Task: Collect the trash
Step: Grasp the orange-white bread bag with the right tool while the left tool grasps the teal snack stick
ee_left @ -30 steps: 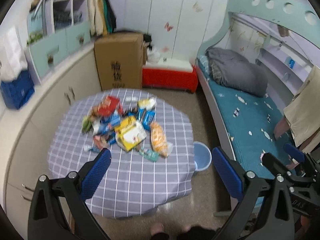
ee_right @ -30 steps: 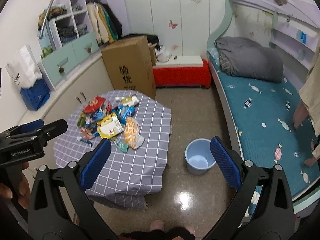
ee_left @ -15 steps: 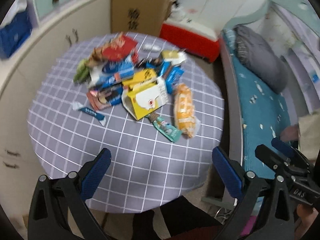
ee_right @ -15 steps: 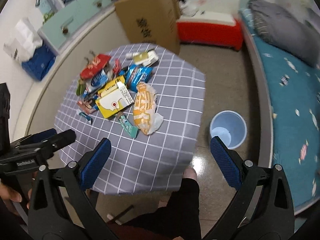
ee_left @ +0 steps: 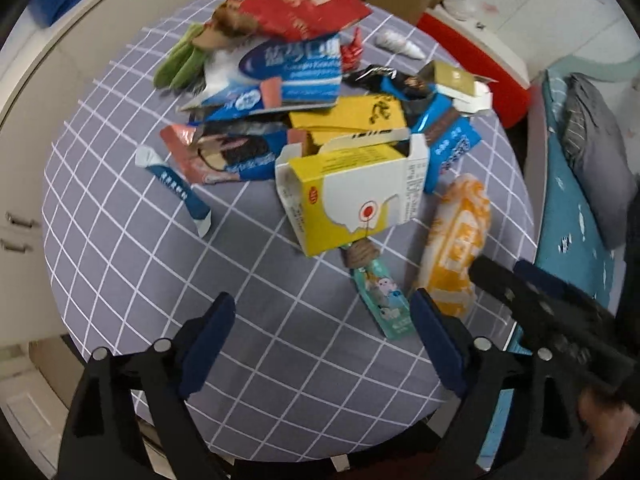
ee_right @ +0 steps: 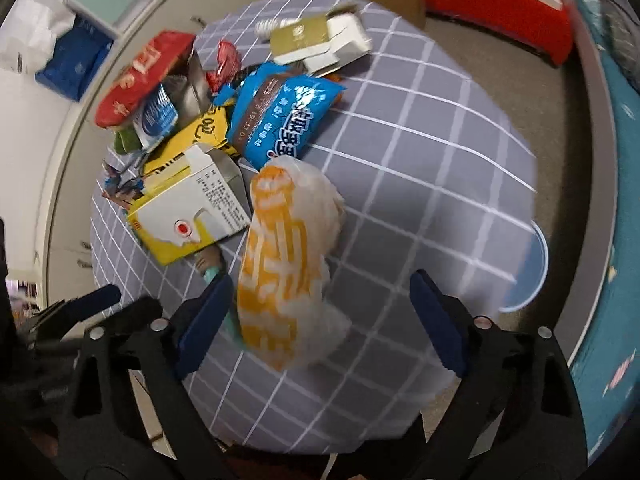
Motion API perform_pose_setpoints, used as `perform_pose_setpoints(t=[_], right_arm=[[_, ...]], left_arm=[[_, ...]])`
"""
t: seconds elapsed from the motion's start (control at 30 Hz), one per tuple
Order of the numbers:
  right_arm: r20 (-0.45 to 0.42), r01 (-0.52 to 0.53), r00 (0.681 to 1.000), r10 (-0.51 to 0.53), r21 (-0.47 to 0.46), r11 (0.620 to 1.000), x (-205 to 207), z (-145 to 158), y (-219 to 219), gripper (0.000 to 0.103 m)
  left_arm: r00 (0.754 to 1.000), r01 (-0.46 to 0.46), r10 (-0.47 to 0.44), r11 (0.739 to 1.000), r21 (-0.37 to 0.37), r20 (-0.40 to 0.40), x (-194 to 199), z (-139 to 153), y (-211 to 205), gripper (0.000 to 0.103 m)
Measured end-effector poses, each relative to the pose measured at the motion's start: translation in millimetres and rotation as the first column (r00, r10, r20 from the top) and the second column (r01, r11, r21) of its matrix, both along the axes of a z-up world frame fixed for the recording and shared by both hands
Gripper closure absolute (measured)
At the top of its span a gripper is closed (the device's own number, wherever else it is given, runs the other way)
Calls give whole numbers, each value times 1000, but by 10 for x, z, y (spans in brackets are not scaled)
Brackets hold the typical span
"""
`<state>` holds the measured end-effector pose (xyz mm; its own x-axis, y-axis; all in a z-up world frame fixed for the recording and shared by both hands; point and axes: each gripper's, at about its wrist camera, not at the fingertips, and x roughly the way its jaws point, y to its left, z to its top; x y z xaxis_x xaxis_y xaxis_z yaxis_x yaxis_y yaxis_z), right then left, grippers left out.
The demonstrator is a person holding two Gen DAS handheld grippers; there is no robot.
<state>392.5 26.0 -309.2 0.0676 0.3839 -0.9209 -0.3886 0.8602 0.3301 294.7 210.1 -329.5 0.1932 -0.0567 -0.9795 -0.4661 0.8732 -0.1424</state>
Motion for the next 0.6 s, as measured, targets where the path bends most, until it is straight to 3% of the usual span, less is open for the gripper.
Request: perform_pose_setpoints(t=[0.07,0.2,0.4,0.43,0.53,0.6], right_arm=[[-24,-21,999,21,8,1000,61,-67,44,25],[-111,-79,990,92,111,991,129,-196,62,61],[-106,-108,987,118,95,990,168,-144,-153,64],[-108,-102,988,112,93,990,190,-148,-197,64],[-125,-76,988,88,99,992,193,-156,-328,64],[-132,-59,989,73,105,993,177,-154,-391,65]], left_arm=[[1000,-21,21,999,-27,-17,9,-71,-26,17],[997,-49,45,997,-62,-57,96,-280,-133,17],[995,-46,41,997,-58,-89,295,-497,-286,19],[995,-43,38,998,-53,-93,331,-516,-308,26],[994,-24,22,1000,-16,-103,413,-519,-378,33],[994,-16,17,1000,9,-110,421,-491,-393,51]])
